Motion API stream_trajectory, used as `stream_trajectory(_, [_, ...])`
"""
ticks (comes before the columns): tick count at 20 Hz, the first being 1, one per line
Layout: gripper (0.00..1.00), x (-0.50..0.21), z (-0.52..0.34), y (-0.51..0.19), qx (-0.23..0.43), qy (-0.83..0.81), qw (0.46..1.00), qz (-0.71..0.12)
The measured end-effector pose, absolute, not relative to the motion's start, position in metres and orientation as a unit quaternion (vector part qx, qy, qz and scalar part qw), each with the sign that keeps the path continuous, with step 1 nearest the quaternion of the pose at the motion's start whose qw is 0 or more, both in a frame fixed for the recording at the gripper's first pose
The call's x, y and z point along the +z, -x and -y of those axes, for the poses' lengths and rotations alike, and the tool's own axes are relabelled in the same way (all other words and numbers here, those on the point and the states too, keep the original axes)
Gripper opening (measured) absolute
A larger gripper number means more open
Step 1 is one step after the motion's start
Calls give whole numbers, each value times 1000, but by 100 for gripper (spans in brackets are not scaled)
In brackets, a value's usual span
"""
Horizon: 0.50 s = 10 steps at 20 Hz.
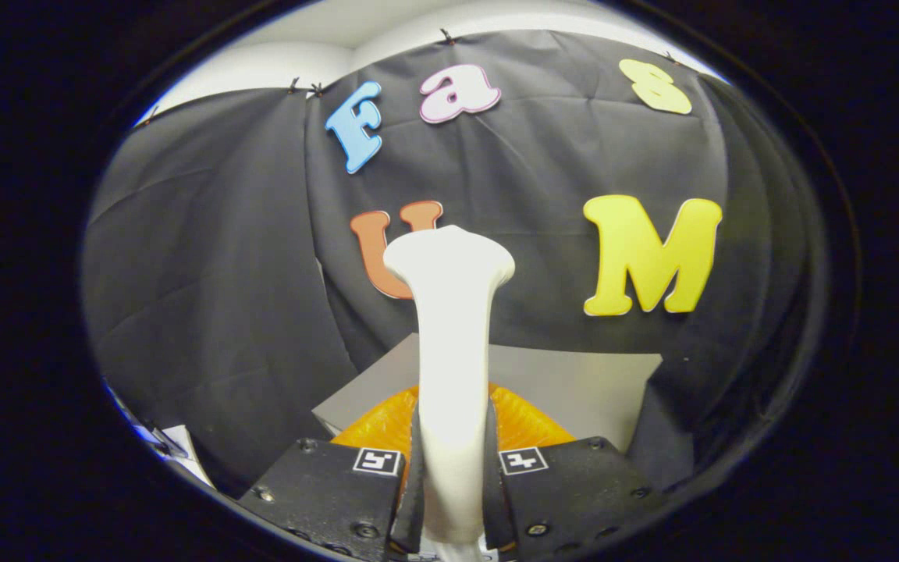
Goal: Iron the clothes twice with a garment steamer, once on the left side and once on the right side.
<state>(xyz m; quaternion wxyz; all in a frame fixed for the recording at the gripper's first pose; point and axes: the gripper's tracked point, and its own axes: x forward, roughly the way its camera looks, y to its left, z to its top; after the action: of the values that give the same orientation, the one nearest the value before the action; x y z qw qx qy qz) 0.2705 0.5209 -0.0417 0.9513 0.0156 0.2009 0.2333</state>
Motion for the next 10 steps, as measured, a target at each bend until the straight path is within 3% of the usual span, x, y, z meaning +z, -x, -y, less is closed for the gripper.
stream_trajectory(10, [32,20,-369,-191,143,-21,982,-124])
